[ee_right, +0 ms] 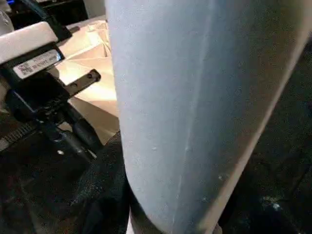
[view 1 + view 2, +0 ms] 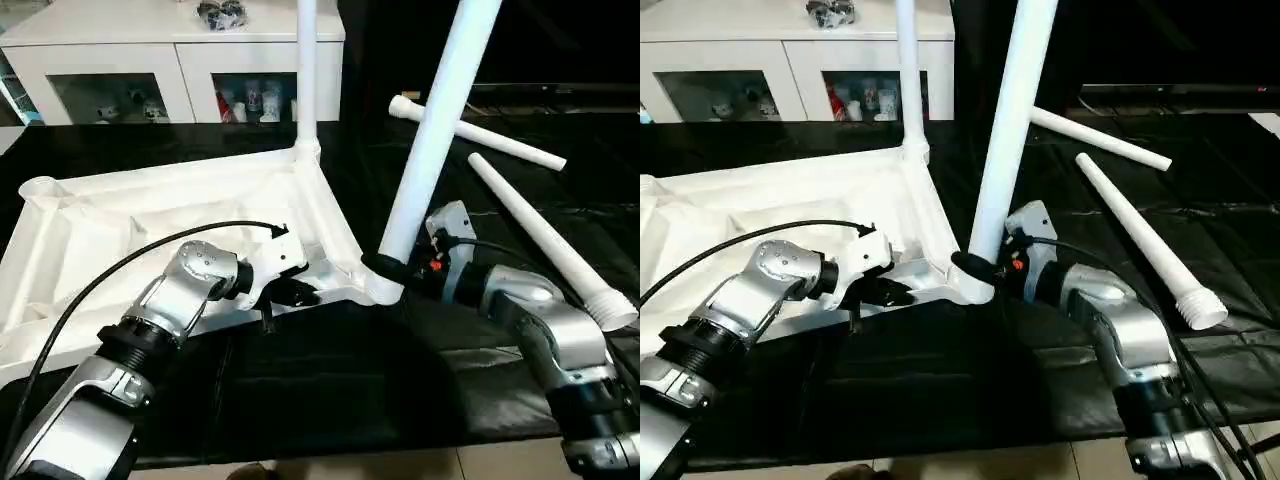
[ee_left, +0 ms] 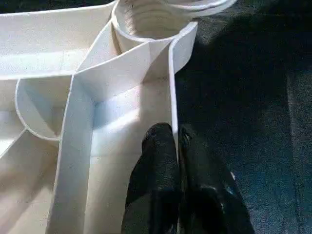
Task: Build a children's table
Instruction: Insert table leg to table base
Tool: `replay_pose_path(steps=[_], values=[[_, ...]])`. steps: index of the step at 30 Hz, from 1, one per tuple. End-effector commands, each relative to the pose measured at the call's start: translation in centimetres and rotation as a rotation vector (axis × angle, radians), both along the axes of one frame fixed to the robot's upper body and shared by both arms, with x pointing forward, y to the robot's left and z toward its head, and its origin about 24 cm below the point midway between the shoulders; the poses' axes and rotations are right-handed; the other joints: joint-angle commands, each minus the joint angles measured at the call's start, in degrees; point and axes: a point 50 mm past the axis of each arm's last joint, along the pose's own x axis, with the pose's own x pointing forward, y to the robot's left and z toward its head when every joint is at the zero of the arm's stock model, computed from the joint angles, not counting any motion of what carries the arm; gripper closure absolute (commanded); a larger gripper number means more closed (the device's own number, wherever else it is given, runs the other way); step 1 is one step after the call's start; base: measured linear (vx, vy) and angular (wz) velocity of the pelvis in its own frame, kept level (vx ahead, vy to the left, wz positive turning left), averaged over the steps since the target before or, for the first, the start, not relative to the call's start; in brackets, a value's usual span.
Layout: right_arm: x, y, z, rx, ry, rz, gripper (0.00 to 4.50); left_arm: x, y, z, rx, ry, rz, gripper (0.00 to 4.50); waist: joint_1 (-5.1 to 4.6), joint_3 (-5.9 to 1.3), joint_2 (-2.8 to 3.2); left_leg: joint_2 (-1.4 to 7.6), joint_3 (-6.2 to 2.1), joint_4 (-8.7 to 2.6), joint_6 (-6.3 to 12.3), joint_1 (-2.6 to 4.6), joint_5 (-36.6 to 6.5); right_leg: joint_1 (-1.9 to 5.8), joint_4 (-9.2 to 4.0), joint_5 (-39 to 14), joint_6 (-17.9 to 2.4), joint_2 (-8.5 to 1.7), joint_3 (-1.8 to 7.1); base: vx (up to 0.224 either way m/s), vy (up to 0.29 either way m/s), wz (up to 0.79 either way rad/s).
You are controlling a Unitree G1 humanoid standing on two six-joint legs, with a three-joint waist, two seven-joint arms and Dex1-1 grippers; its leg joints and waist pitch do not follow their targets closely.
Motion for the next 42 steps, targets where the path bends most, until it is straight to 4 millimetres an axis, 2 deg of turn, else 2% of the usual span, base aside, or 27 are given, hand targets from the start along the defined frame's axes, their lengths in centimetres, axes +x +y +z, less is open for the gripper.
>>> replay_pose_path(steps=[1, 6, 12, 24, 28, 30, 32, 36, 42], values=[[0.1, 0.3, -0.4, -0.015, 0.003, 0.011, 2.59, 0.0, -1.1, 1.6, -0.012, -0.054, -0.102, 4.5, 0.14, -3.84, -0.52, 3.61, -1.01, -3.77, 2.78, 1.71, -7.5, 2.09, -3.72, 2.1, -16.5, -3.83, 1.51, 0.0, 0.0, 0.0], [0.2, 0.4, -0.5, -0.012, 0.003, 0.021, 2.59, -0.4, -1.3, 1.8, -0.02, -0.053, -0.13, 4.5, 0.49, -3.89, -0.42, 3.77, -0.97, -3.77, 3.35, 1.83, -6.8, 2.02, -3.58, 3.3, -16.7, -3.75, 1.43, 0.0, 0.0, 0.0], [0.1, 0.4, -0.7, -0.015, 0.002, 0.042, 2.59, -0.4, -1.6, 2.1, -0.03, -0.064, -0.142, 4.5, 1.18, -3.84, -0.42, 3.78, -0.93, -3.89, 2.43, 1.97, -7.7, 1.9, -3.64, 1.8, -16.3, -3.71, 1.47, 0.0, 0.0, 0.0], [0.1, 0.2, -1.3, -0.02, 0.008, 0.039, 2.59, 0.5, -1.1, 2.3, -0.023, -0.086, -0.069, 4.5, 1.17, -3.79, -0.42, 3.78, -0.96, -3.99, 2.1, 1.9, -8.6, 1.91, -3.76, 1.3, -16.1, -3.79, 1.47, 0.0, 0.0, 0.0], [0.4, -0.1, -1.4, 0.023, 0.004, -0.009, 2.59, 0.7, -1.2, 2.6, -0.04, -0.094, -0.058, 4.5, 1.14, -3.8, -0.48, 3.75, -0.96, -3.96, 2.39, 1.85, -8.4, 1.92, -3.78, 1.4, -16.2, -3.84, 1.47, 0.0, 0.0, 0.0], [0.5, -0.4, -1.5, 0.052, 0.001, -0.037, 2.59, 0.7, -1.2, 2.6, -0.041, -0.094, -0.056, 4.5, 1.13, -3.84, -0.19, 3.72, -0.98, -3.89, 2.36, 1.86, -8.3, 1.91, -3.73, 1.8, -16.3, -3.86, 1.48, 0.0, 0.0, 0.0], [0.4, -0.6, -1.6, 0.091, 0.009, -0.058, 2.59, 0.7, -1.1, 2.6, -0.042, -0.094, -0.054, 4.5, 1.14, -3.88, -0.27, 3.76, -0.98, -3.92, 2.45, 1.88, -8.5, 1.93, -3.73, 2.1, -16.5, -3.86, 1.46, 0.0, 0.0, 0.0], [-0.2, -1.1, -2.4, 0.142, 0.036, -0.078, 2.59, 1.0, -1.0, 2.7, -0.046, -0.097, -0.034, 4.5, 1.22, -3.98, -0.08, 3.73, -0.99, -3.85, 2.9, 1.87, -7.6, 1.94, -3.57, 4.5, -16.7, -3.71, 1.37, 0.0, 0.0, 0.0], [-1.2, -1.5, -4.3, 0.178, 0.064, -0.14, 2.59, 1.4, -1.0, 2.7, -0.044, -0.104, -0.008, 4.5, 1.21, -3.79, -0.06, 3.78, -1.04, -4.16, 1.92, 1.88, -10.3, 1.94, -3.97, 1.1, -16.6, -3.9, 1.42, 0.0, 0.0, 0.0]])
